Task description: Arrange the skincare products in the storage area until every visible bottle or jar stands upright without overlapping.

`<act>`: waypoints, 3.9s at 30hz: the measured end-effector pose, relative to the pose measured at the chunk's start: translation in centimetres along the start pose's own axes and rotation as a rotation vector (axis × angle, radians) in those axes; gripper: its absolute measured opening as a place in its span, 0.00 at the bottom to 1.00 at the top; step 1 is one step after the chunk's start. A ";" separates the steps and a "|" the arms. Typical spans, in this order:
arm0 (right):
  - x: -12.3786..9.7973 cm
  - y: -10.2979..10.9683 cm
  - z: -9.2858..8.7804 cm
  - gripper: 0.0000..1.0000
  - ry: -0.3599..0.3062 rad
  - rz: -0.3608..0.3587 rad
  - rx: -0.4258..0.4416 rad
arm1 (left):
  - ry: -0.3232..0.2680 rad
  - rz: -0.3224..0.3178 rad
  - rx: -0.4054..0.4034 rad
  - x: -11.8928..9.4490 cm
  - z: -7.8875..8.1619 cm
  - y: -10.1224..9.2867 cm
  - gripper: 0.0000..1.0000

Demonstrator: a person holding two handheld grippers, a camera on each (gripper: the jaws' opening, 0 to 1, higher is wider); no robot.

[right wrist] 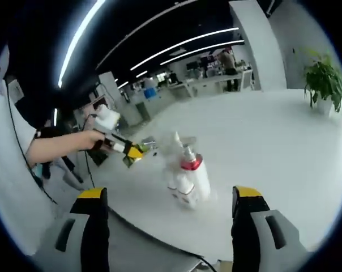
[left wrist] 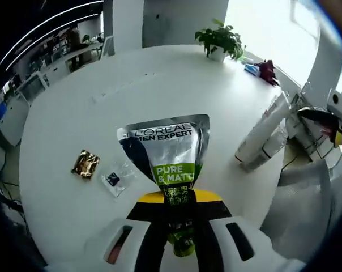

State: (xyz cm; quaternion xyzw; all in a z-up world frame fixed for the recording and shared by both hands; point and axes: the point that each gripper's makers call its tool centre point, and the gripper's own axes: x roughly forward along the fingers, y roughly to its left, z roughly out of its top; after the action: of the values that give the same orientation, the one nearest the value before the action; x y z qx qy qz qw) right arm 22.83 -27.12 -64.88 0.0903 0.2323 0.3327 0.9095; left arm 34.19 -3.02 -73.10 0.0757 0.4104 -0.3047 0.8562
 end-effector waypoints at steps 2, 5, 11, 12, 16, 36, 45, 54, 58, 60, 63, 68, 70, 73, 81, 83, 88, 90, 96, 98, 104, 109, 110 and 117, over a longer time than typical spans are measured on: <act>0.4 1.4 0.7 0.88 -0.034 0.021 0.017 | -0.031 0.018 -0.010 -2.4 -0.6 -1.3 0.18; 1.1 3.8 1.1 0.87 -0.055 0.061 0.032 | -0.077 0.021 -0.010 -4.1 -0.7 -2.3 0.18; 2.1 7.9 2.1 0.76 -0.098 0.150 0.030 | -0.169 0.016 0.003 -8.5 -1.0 -6.1 0.18; 2.4 8.5 2.3 0.76 -0.103 0.171 0.027 | -0.182 0.011 0.009 -9.1 -1.1 -6.8 0.18; 3.7 12.1 2.8 0.72 -0.104 0.281 0.055 | -0.250 -0.020 0.030 -11.6 -1.1 -9.3 0.18; 6.2 17.3 4.8 0.15 -0.190 0.486 0.339 | -0.355 -0.111 0.254 -14.9 -1.3 -15.6 0.19; 6.3 18.3 4.4 0.03 -0.131 0.500 0.332 | -0.379 -0.143 0.241 -15.3 -1.8 -15.9 0.42; 5.2 18.5 5.6 0.02 -0.070 0.571 0.265 | -0.523 -0.180 0.081 -18.8 0.1 -13.8 0.57; 4.2 20.2 6.1 0.02 -0.021 0.698 0.230 | -0.543 -0.264 0.055 -19.2 0.4 -13.9 0.63; 3.5 21.3 6.7 0.02 -0.018 0.785 0.227 | -0.527 -0.363 0.055 -19.1 0.0 -15.1 0.61; 2.7 22.9 7.5 0.02 -0.015 0.891 0.187 | -0.501 -0.530 -0.018 -19.4 -0.5 -17.1 0.43; 3.2 23.0 8.8 0.02 -0.009 0.909 0.191 | -0.638 -0.689 -0.208 -21.5 0.9 -18.3 0.10; 3.7 22.9 9.3 0.02 -0.020 0.902 0.222 | -0.679 -0.725 -0.313 -21.9 1.4 -17.9 0.06; 4.4 22.9 9.7 0.05 -0.115 0.859 0.177 | -0.695 -0.669 -0.309 -21.5 1.4 -17.4 0.05; 4.2 23.4 7.6 0.08 -0.150 0.848 0.424 | -0.879 -0.658 -0.506 -23.5 3.7 -15.3 0.04; 4.2 23.0 7.4 0.07 -0.154 0.830 0.451 | -0.873 -0.626 -0.488 -23.2 3.8 -15.5 0.04; 3.8 22.6 7.8 0.01 -0.176 0.824 0.503 | -0.873 -0.652 -0.522 -22.8 4.1 -15.7 0.04; 3.8 22.3 7.8 0.01 -0.176 0.810 0.490 | -0.871 -0.651 -0.525 -22.6 4.1 -15.9 0.05; 3.3 21.0 7.9 0.01 -0.185 0.794 0.535 | -0.831 -0.646 -0.454 -22.2 3.3 -16.4 0.09; 3.3 20.2 7.7 0.01 -0.181 0.777 0.552 | -0.808 -0.641 -0.463 -22.0 2.9 -16.3 0.12; 3.5 19.7 6.3 0.01 -0.150 0.756 0.579 | -0.796 -0.629 -0.525 -21.1 2.3 -15.8 0.00; 4.1 18.7 5.9 0.02 -0.148 0.709 0.594 | -0.789 -0.605 -0.572 -19.6 2.2 -15.6 0.00; 4.1 18.5 5.9 0.02 -0.150 0.706 0.593 | -0.790 -0.612 -0.585 -19.5 2.2 -15.6 0.00; 4.8 17.0 3.8 0.10 -0.109 0.598 0.427 | -0.767 -0.612 -0.651 -17.6 1.7 -15.0 0.00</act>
State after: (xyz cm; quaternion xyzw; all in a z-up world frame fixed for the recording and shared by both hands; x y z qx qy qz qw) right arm 18.29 -11.10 -57.90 0.3593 0.2110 0.5224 0.7440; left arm 18.08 -7.60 -57.01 -0.4288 0.1471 -0.4020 0.7956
